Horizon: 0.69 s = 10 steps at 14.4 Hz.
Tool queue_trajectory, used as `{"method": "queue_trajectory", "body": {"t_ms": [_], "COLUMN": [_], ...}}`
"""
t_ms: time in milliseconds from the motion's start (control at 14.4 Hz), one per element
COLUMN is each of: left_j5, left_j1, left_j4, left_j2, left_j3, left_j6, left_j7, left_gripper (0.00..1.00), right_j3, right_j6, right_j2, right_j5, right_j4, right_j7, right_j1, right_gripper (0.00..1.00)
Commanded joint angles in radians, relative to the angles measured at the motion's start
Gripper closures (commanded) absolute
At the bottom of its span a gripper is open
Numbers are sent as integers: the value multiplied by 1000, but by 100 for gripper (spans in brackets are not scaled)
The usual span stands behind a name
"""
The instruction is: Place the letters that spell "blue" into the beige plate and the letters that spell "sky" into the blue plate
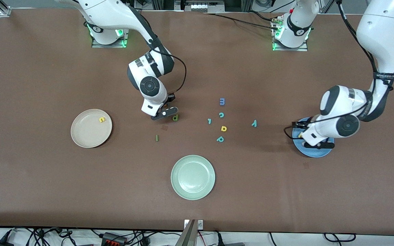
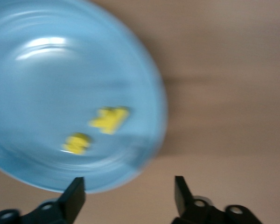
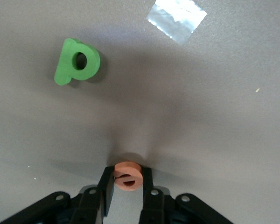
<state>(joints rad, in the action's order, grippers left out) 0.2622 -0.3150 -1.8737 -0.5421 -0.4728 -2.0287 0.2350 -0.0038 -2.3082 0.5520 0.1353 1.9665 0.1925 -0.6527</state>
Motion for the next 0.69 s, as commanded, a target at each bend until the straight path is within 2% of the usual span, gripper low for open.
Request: {"method": "queue_trajectory", "body": {"t_ms": [0, 139, 347, 556, 625], "left_j5": [22, 22, 31, 182, 250], "left_j1": [8, 77, 140, 194, 201], "left_j4": [-21, -56, -85, -87, -87], "left_j2": [10, -6, -42, -81, -94], "left_j3": [-102, -107, -98, -98, -99], "left_j6": [-17, -129, -255, -286, -288], "left_j7": [24, 26, 92, 229, 300], "left_gripper": [0, 0, 0, 2, 8], "right_j3": [-2, -22, -108, -182, -212], "right_j6": [-2, 7, 84, 113, 113], "right_j2": [-29, -73, -104, -104, -100], "right_j5": [12, 13, 6, -6, -6], "right_j4": [8, 5, -21, -52, -52], "right_j7": [2, 4, -28, -53, -54], "right_j1": [5, 22, 89, 137, 148], "right_gripper": [85, 85, 85, 85, 85]}}
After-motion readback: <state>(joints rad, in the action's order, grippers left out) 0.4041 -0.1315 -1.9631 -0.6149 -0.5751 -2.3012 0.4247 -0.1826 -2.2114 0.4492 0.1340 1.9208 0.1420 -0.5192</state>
